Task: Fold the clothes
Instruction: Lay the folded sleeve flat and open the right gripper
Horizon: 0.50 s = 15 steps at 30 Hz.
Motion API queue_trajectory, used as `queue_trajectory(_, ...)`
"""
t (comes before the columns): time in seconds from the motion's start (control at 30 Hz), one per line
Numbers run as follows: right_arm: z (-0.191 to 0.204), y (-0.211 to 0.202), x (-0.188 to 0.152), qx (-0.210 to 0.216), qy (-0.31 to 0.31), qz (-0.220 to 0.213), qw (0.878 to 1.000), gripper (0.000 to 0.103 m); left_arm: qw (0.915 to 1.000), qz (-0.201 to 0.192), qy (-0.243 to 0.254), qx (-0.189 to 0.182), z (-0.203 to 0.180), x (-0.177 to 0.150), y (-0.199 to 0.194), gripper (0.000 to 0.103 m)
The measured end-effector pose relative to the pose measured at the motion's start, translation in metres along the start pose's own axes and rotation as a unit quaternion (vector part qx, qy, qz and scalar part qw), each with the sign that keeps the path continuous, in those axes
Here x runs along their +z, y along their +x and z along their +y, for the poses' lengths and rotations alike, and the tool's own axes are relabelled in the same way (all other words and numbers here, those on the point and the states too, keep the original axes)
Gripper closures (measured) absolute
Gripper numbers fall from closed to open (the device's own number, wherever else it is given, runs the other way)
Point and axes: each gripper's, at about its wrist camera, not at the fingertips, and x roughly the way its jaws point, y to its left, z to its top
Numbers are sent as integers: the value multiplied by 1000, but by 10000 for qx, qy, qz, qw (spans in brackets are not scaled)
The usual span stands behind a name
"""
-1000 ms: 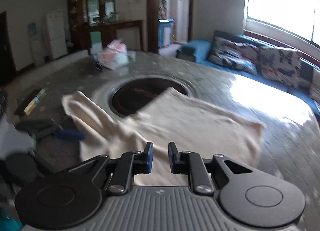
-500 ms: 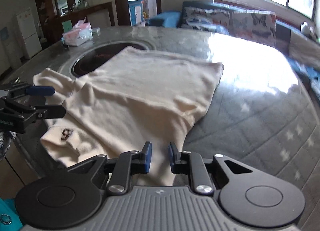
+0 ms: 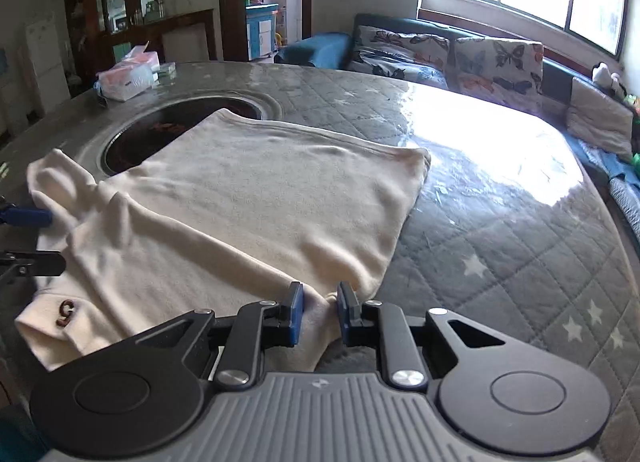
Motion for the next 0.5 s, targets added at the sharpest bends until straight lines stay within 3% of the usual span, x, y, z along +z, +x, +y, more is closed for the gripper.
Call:
queue_trajectory(0.27,5,-10,3,-35,-57,-143,9999,87,9998,-96,-135,148,9,1,-7,8)
queue_trajectory(0.5,28,-22,4,429,-251,-224,9985,86,9962,-222,-568,624,40,2,-16,9)
